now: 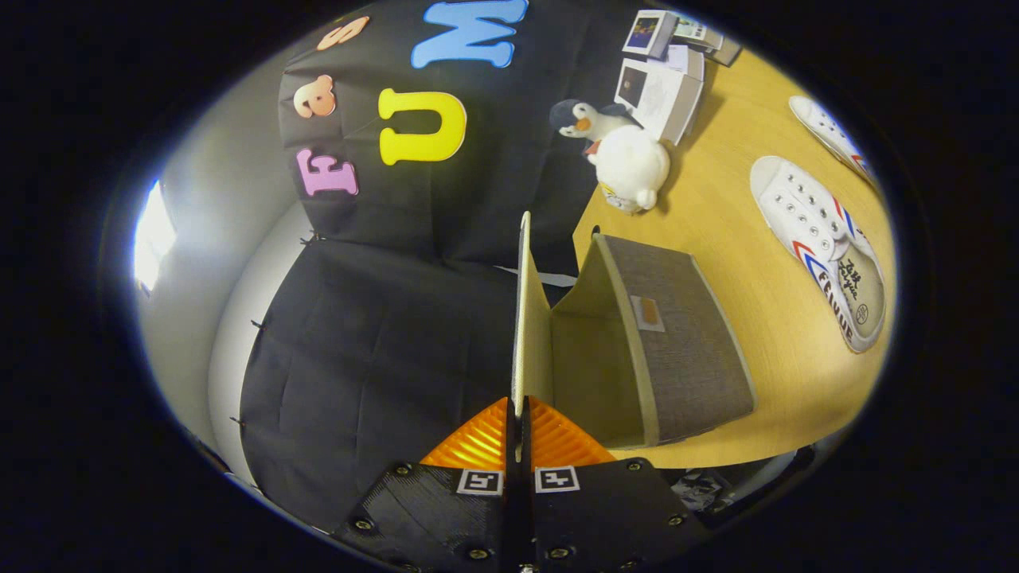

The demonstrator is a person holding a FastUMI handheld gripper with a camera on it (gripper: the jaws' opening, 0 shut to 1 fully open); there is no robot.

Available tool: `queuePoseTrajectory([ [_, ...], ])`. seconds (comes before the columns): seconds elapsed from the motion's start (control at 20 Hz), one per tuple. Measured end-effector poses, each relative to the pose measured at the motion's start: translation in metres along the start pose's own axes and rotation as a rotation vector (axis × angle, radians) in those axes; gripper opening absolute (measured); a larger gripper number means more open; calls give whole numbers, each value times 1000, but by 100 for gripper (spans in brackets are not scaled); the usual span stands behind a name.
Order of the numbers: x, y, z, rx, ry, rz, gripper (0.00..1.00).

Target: Open the storage box then place both shoes into the box .Put the left shoe in first, then the right shoe, with the right side of both shoes facing outward in a uniform manner.

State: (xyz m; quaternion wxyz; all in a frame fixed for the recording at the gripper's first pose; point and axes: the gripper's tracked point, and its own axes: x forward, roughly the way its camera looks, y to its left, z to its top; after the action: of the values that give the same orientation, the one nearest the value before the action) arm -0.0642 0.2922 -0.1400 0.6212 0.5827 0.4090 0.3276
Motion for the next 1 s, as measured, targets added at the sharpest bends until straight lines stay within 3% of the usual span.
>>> queuePoseTrajectory([
  [0.45,42,69,-29,-168,31,40,1],
  [1.0,111,87,-80,-360,67,-1,2],
])
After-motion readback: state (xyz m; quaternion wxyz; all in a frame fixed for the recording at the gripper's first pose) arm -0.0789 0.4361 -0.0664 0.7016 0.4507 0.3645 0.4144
